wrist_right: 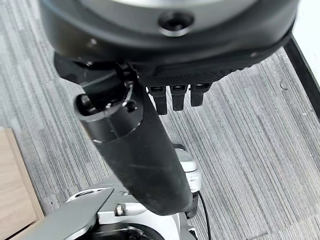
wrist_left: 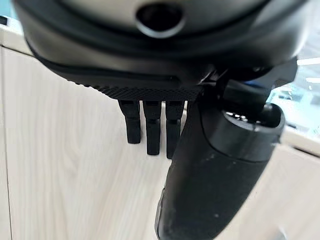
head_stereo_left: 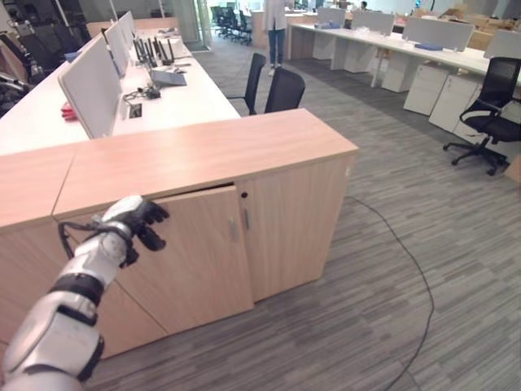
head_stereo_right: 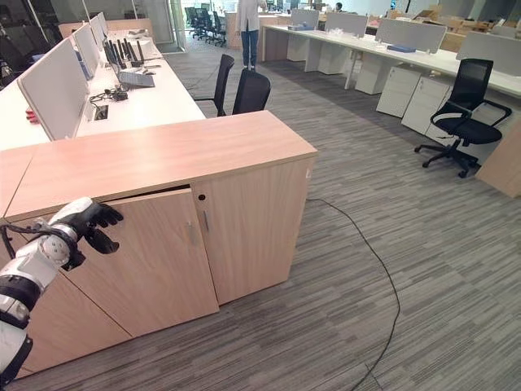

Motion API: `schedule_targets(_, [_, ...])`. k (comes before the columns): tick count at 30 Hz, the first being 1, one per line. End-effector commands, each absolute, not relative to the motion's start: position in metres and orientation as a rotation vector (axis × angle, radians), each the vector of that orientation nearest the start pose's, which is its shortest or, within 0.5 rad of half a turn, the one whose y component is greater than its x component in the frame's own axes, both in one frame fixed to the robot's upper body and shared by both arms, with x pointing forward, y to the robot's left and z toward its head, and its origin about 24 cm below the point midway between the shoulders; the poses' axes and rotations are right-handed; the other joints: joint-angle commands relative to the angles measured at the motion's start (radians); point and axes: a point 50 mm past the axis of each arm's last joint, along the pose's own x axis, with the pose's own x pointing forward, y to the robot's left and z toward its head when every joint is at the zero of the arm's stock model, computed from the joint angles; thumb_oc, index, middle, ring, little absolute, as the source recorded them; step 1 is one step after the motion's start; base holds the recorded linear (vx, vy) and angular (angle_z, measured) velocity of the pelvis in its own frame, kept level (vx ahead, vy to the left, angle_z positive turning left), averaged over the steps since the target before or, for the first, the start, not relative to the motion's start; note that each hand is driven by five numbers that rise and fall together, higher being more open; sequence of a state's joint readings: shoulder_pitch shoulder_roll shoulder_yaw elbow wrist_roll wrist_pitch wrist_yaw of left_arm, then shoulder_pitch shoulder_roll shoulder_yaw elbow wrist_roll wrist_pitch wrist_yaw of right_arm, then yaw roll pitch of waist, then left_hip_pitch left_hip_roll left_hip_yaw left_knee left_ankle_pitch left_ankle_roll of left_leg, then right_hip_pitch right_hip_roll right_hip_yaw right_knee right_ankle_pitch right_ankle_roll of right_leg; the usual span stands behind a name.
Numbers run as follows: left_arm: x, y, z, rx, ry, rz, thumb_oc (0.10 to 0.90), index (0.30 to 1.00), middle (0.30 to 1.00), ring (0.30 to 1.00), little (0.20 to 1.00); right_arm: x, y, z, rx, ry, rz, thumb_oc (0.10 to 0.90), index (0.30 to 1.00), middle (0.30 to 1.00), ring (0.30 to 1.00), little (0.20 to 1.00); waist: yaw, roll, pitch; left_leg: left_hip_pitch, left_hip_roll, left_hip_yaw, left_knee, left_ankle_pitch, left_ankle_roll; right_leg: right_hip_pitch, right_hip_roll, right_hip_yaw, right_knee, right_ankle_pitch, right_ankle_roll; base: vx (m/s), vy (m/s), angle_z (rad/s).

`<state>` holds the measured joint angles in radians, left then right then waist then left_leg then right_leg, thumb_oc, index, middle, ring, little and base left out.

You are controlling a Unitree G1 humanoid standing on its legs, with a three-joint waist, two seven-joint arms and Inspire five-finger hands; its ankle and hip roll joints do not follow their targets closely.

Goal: Put the empty folder in the office cabinet

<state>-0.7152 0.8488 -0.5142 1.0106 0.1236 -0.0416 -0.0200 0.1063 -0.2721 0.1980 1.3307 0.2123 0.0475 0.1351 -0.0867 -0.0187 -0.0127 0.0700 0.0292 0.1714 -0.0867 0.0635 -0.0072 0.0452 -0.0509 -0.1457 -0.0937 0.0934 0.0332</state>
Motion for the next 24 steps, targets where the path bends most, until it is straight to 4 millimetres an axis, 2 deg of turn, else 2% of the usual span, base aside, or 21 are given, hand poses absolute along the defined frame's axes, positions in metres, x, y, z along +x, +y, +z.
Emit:
schedule_targets(1, [0.356,0.352,0.186,1.062,0.107,0.355,0.800,0.900,0.900,0.900,0.900,0.033,-0.249,-0.167,-0.084,1.425,-0.091,0.800,0.900,0.900,0.900,0.900,-0.008,0.042,-0.018,0.017,-0.047,-0.021,-0.001,-0.113,-0.005,0.030,-0.029,-0.061,0.006,-0.079,0.106,0.00,0.000,0.00])
schedule_targets(3, [0.350,0.339,0.143,0.977,0.145,0.291,0.800,0.900,0.900,0.900,0.900,0.036,-0.244,-0.168,-0.077,1.415,-0.088,0.800,0.900,0.900,0.900,0.900,0.003,0.034,-0.015,0.015,-0.048,-0.029,-0.001,-0.111,-0.005,0.033,-0.030,-0.067,0.006,-0.082,0.104,0.00,-0.001,0.02])
schedule_targets(4, [0.350,0.340,0.143,0.976,0.147,0.292,0.800,0.900,0.900,0.900,0.900,0.036,-0.244,-0.168,-0.079,1.416,-0.088,0.800,0.900,0.900,0.900,0.900,0.001,0.036,-0.016,0.015,-0.048,-0.030,-0.001,-0.111,-0.005,0.033,-0.030,-0.068,0.006,-0.082,0.104,-0.01,0.001,0.06])
schedule_targets(5, [0.340,0.326,0.109,0.898,0.172,0.231,0.800,0.900,0.900,0.900,0.900,0.036,-0.241,-0.169,-0.072,1.416,-0.086,0.800,0.900,0.900,0.900,0.900,0.010,0.031,-0.013,0.014,-0.047,-0.036,-0.001,-0.111,-0.005,0.035,-0.030,-0.073,0.006,-0.084,0.102,-0.01,0.002,0.07])
schedule_targets(6, [0.333,0.316,0.090,0.837,0.190,0.196,0.800,0.900,0.900,0.900,0.900,0.036,-0.238,-0.170,-0.066,1.417,-0.086,0.800,0.900,0.900,0.900,0.900,0.017,0.027,-0.011,0.013,-0.048,-0.039,-0.001,-0.111,-0.004,0.035,-0.030,-0.075,0.006,-0.086,0.100,-0.01,0.002,0.07])
schedule_targets(7, [0.332,0.317,0.089,0.836,0.192,0.197,0.800,0.900,0.900,0.900,0.900,0.036,-0.239,-0.170,-0.068,1.418,-0.086,0.800,0.900,0.900,0.900,0.900,0.016,0.028,-0.011,0.013,-0.048,-0.039,-0.001,-0.111,-0.004,0.035,-0.030,-0.075,0.006,-0.086,0.100,0.00,0.008,0.04])
schedule_targets(8, [0.314,0.302,0.050,0.716,0.262,0.132,0.800,0.900,0.900,0.900,0.900,0.036,-0.238,-0.170,-0.067,1.423,-0.089,0.800,0.900,0.900,0.900,0.900,0.025,0.024,-0.009,0.012,-0.049,-0.045,-0.001,-0.110,-0.003,0.036,-0.031,-0.078,0.006,-0.088,0.098,0.00,0.007,0.06])
schedule_targets(9, [0.314,0.302,0.050,0.715,0.263,0.132,0.800,0.900,0.900,0.900,0.900,0.035,-0.238,-0.170,-0.068,1.424,-0.089,0.800,0.900,0.900,0.900,0.900,0.024,0.025,-0.010,0.012,-0.049,-0.045,-0.001,-0.111,-0.003,0.037,-0.031,-0.078,0.006,-0.088,0.098,0.00,0.026,0.04])
schedule_targets(10, [0.282,0.286,-0.008,0.306,0.420,0.093,0.800,0.900,0.900,0.900,0.900,0.038,-0.239,-0.170,-0.079,1.433,-0.087,0.800,0.900,0.900,0.900,0.900,0.035,0.028,-0.010,0.011,-0.049,-0.051,-0.001,-0.110,-0.001,0.037,-0.032,-0.079,0.006,-0.088,0.095,0.00,0.020,0.06])
schedule_targets(11, [0.281,0.286,-0.008,0.305,0.421,0.093,0.800,0.900,0.900,0.900,0.900,0.038,-0.239,-0.170,-0.079,1.433,-0.087,0.800,0.900,0.900,0.900,0.900,0.034,0.028,-0.010,0.010,-0.049,-0.051,-0.001,-0.110,-0.001,0.036,-0.032,-0.080,0.006,-0.088,0.095,0.01,0.042,0.01])
schedule_targets(12, [0.243,0.278,-0.061,-0.099,0.598,0.189,0.800,0.900,0.900,0.900,0.900,0.043,-0.245,-0.168,-0.127,1.444,-0.070,0.800,0.900,0.900,0.900,0.900,0.039,0.034,-0.011,0.012,-0.048,-0.051,-0.001,-0.110,0.000,0.041,-0.031,-0.082,0.006,-0.090,0.093,0.02,0.031,0.08])
schedule_targets(13, [0.227,0.268,-0.080,-0.206,0.653,0.201,0.800,0.900,0.900,0.900,0.900,0.042,-0.247,-0.168,-0.135,1.452,-0.069,0.800,0.900,0.900,0.900,0.900,0.041,0.034,-0.014,0.009,-0.048,-0.054,-0.001,-0.109,0.001,0.039,-0.031,-0.084,0.006,-0.089,0.092,0.03,0.038,0.07])
schedule_targets(15, [0.204,0.246,-0.101,-0.423,0.668,0.273,0.800,0.900,0.900,0.900,0.900,0.044,-0.252,-0.166,-0.158,1.462,-0.082,0.800,0.900,0.900,0.900,0.900,0.050,0.028,-0.010,0.010,-0.048,-0.066,-0.001,-0.108,0.002,0.042,-0.030,-0.088,0.006,-0.089,0.088,0.01,0.007,0.03])
schedule_targets(16, [0.204,0.246,-0.101,-0.423,0.668,0.273,0.800,0.900,0.900,0.900,0.900,0.044,-0.252,-0.166,-0.158,1.462,-0.082,0.800,0.900,0.900,0.900,0.900,0.049,0.028,-0.013,0.006,-0.048,-0.067,-0.001,-0.107,0.003,0.039,-0.030,-0.088,0.006,-0.089,0.088,0.00,-0.008,0.08])
schedule_targets(17, [0.190,0.233,-0.111,-0.541,0.661,0.319,0.800,0.900,0.900,0.900,0.900,0.047,-0.255,-0.165,-0.175,1.455,-0.081,0.800,0.900,0.900,0.900,0.900,0.060,0.017,-0.011,0.002,-0.049,-0.077,-0.001,-0.104,0.003,0.040,-0.029,-0.093,0.006,-0.090,0.086,0.00,-0.010,0.17])
schedule_targets(18, [0.178,0.228,-0.119,-0.541,0.707,0.329,0.800,0.900,0.900,0.900,0.900,0.047,-0.254,-0.165,-0.181,1.454,-0.076,0.800,0.900,0.900,0.900,0.900,0.067,0.012,-0.009,0.001,-0.049,-0.083,-0.001,-0.103,0.004,0.042,-0.028,-0.095,0.006,-0.092,0.084,0.00,-0.010,0.20])
schedule_targets(19, [0.178,0.227,-0.119,-0.541,0.707,0.329,0.800,0.900,0.900,0.900,0.900,0.047,-0.254,-0.165,-0.181,1.454,-0.076,0.800,0.900,0.900,0.900,0.900,0.066,0.012,-0.009,0.001,-0.050,-0.083,-0.001,-0.103,0.004,0.042,-0.028,-0.095,0.006,-0.092,0.084,0.00,-0.013,0.25])
schedule_targets(20, [0.158,0.223,-0.132,-0.514,0.787,0.360,0.800,0.900,0.900,0.900,0.900,0.048,-0.250,-0.166,-0.195,1.456,-0.056,0.800,0.900,0.900,0.900,0.900,0.076,0.004,-0.009,-0.003,-0.050,-0.091,-0.001,-0.101,0.003,0.043,-0.028,-0.100,0.006,-0.094,0.082,0.00,-0.019,0.26])
schedule_targets(23, [0.131,0.223,-0.144,-0.384,0.893,0.369,0.800,0.900,0.900,0.900,0.900,0.048,-0.246,-0.168,-0.234,1.447,-0.028,0.800,0.900,0.900,0.900,0.900,0.089,-0.008,-0.007,-0.011,-0.050,-0.107,-0.001,-0.096,0.003,0.042,-0.028,-0.112,0.006,-0.098,0.078,0.00,-0.025,0.14])
schedule_targets(24, [0.125,0.226,-0.147,-0.279,0.932,0.357,0.800,0.900,0.900,0.900,0.900,0.050,-0.243,-0.168,-0.246,1.435,-0.018,0.800,0.900,0.900,0.900,0.900,0.094,-0.013,-0.006,-0.015,-0.051,-0.115,-0.001,-0.093,0.003,0.041,-0.028,-0.117,0.006,-0.099,0.077,-0.01,-0.032,0.04])
